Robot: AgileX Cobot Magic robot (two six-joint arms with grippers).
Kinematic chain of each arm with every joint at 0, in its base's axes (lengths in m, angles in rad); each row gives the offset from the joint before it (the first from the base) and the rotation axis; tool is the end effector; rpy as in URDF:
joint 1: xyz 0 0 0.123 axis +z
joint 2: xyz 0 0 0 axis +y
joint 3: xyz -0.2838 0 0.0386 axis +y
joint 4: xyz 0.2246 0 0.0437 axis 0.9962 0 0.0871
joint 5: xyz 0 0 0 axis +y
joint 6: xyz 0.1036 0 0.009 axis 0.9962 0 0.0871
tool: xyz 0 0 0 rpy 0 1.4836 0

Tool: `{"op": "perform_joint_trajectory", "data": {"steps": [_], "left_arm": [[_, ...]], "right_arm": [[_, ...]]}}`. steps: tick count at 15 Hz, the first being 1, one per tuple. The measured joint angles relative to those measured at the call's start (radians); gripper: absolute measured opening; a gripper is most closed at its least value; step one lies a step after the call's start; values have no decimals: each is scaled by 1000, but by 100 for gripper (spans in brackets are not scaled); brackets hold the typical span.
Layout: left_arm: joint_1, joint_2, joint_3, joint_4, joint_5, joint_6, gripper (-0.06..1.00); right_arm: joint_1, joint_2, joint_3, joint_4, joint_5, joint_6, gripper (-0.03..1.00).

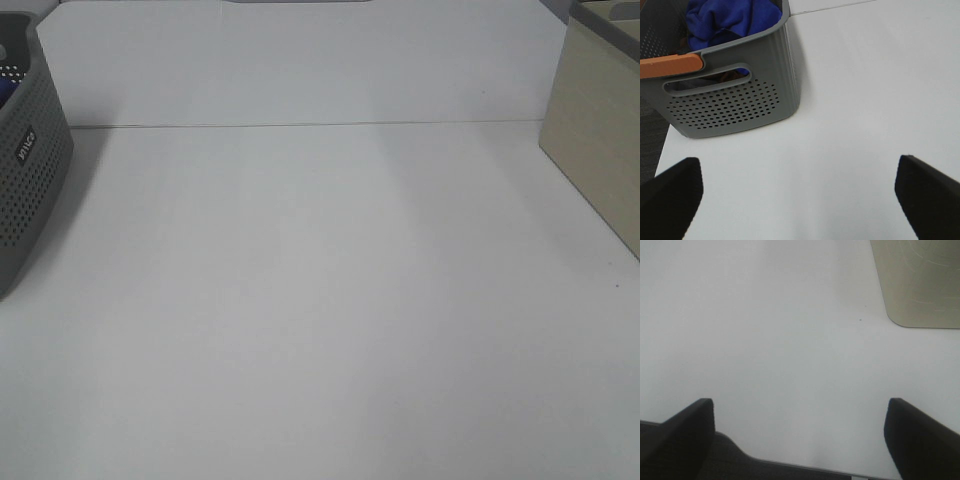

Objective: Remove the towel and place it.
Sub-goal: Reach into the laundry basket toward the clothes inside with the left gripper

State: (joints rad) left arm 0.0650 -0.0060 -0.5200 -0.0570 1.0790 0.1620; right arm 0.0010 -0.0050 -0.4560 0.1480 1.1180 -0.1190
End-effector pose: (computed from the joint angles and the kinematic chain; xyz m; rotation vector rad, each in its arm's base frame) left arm -0.0185 -0.0064 0.2638 0.1028 2.0335 0.0746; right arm -0.0153 0.0138 0.2440 -0.1365 2.1283 0.1109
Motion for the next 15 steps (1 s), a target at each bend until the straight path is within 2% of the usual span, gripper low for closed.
{"op": "perform_joint_trajectory", "data": {"steps": [15], "left_arm": [[0, 0, 0, 4, 0, 0, 99]], "right_arm": [[0, 0, 0, 0, 0, 0, 89]]}}
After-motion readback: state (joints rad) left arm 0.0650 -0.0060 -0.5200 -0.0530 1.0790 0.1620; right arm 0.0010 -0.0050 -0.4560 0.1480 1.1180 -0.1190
